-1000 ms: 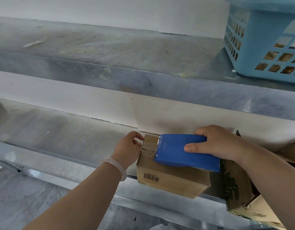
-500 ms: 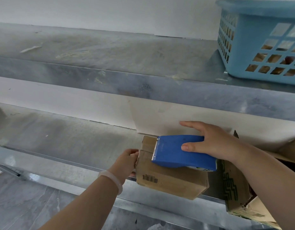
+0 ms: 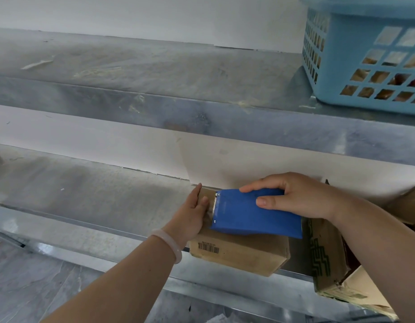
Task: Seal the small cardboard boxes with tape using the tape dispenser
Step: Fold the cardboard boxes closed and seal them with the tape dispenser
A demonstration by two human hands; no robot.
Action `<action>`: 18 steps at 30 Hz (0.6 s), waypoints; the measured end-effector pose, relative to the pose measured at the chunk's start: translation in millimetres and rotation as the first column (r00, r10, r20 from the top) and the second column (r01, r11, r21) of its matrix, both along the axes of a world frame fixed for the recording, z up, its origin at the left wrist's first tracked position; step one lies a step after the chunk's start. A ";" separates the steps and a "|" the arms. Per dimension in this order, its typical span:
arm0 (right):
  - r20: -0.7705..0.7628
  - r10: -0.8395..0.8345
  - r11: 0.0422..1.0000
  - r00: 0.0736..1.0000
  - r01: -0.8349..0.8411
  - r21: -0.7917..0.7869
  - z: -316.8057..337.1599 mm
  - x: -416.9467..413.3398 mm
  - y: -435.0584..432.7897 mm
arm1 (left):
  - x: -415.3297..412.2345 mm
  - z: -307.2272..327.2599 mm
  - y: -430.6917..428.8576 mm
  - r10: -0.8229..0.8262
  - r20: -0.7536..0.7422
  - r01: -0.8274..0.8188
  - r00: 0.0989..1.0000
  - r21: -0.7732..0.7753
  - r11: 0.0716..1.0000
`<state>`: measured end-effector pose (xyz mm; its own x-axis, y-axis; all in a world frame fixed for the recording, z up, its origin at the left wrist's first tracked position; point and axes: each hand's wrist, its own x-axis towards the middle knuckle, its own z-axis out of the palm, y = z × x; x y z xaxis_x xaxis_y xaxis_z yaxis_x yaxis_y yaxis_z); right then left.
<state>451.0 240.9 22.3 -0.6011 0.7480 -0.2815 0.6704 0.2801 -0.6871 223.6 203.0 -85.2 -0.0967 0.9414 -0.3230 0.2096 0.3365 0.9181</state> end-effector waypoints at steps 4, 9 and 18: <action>0.011 0.016 0.999 1.000 -0.016 -0.038 2.9 4.4 2.7 | -0.6 1.8 -2.2 -0.018 -0.038 0.018 0.999 -0.014 1.000; 0.007 -0.007 0.999 1.000 0.007 -0.051 6.2 10.1 1.7 | -2.1 2.6 -1.6 -0.058 -0.083 0.057 0.995 -0.018 0.998; 0.023 -0.083 0.995 0.996 0.084 -0.051 6.7 44.9 -6.8 | -6.0 1.3 -0.1 -0.095 -0.164 0.095 0.982 -0.006 0.995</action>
